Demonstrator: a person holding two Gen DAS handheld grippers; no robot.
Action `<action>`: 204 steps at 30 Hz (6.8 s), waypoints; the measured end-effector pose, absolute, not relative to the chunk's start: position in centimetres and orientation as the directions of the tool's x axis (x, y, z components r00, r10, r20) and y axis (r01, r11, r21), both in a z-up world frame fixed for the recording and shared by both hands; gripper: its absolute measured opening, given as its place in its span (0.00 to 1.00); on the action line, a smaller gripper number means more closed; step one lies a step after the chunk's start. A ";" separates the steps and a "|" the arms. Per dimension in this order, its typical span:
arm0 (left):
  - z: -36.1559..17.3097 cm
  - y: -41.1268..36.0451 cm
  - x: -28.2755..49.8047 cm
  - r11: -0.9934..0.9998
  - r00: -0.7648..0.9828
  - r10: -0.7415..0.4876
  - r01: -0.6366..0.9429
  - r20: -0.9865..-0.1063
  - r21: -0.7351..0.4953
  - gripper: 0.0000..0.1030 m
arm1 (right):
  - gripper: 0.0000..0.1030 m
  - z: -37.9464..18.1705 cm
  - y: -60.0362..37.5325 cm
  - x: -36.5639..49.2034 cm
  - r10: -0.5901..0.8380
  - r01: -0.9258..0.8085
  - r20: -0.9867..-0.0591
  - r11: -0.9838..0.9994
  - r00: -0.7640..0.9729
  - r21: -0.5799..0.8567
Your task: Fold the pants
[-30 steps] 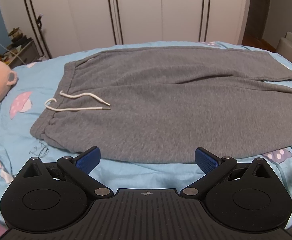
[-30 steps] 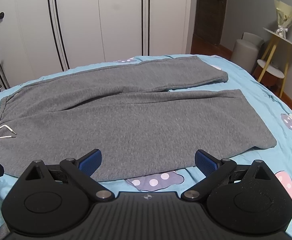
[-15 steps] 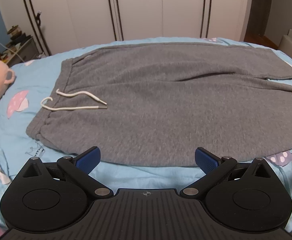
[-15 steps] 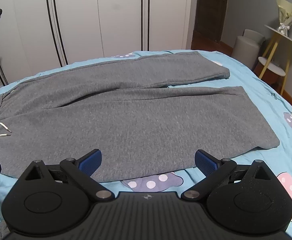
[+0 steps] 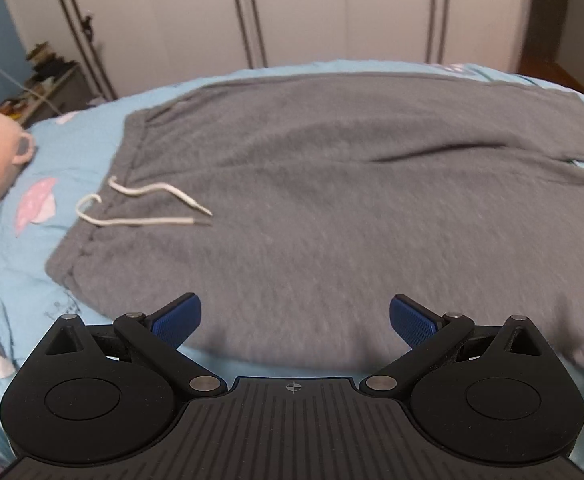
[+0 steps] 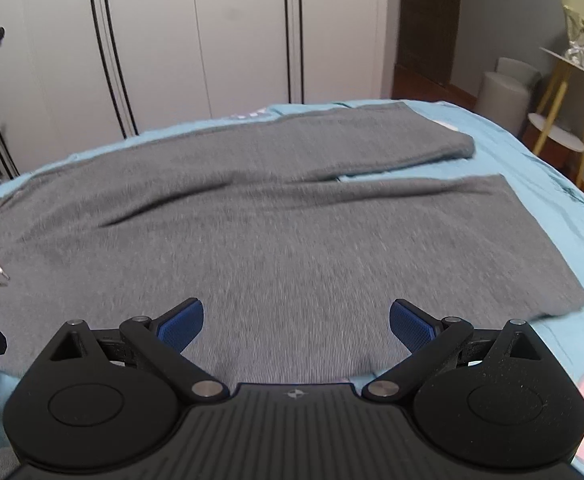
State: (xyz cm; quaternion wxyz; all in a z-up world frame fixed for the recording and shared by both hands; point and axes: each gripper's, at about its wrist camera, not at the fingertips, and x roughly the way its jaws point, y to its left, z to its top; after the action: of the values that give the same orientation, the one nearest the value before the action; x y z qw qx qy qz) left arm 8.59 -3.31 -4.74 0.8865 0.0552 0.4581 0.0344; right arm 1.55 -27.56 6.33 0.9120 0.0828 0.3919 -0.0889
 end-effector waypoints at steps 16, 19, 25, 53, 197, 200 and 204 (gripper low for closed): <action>-11.8 -1.4 19.8 0.855 0.575 0.457 -0.493 -0.678 0.158 1.00 | 0.75 5.0 -44.2 35.7 -0.076 0.511 -0.834 0.819 0.547 0.261; -13.3 -0.1 20.1 0.845 0.577 0.459 -0.517 -0.676 0.133 1.00 | 0.22 2.4 -45.8 42.2 -0.100 0.590 -0.876 0.774 0.471 0.230; -15.4 0.2 21.3 0.839 0.564 0.462 -0.527 -0.684 0.133 1.00 | 0.36 -1.1 -46.8 49.2 -0.088 0.671 -0.905 0.701 0.416 0.241; -14.0 2.5 20.0 0.883 0.644 0.260 -0.459 -0.719 -0.092 1.00 | 0.04 1.8 -41.1 8.0 -0.038 0.460 -0.644 0.732 0.764 0.503; -13.2 21.7 13.6 0.773 0.648 0.067 -0.515 -0.759 -0.371 0.57 | 0.52 -4.2 -54.1 -6.3 -0.258 0.693 -0.688 0.536 0.678 0.482; -12.5 21.8 12.9 0.785 0.658 0.106 -0.515 -0.745 -0.344 0.34 | 0.16 -4.2 -53.4 -5.5 -0.270 0.695 -0.700 0.571 0.661 0.436; -12.1 22.9 11.3 0.740 0.636 0.143 -0.577 -0.758 -0.344 0.51 | 0.08 -2.7 -53.6 -6.8 -0.318 0.661 -0.608 0.561 0.727 0.498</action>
State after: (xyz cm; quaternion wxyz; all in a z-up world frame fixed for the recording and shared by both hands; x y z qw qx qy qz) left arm 11.34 22.90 -12.07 0.8558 -0.2925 0.3713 0.2103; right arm -6.77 -53.61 -2.75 0.8524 0.3702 0.2321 -0.2871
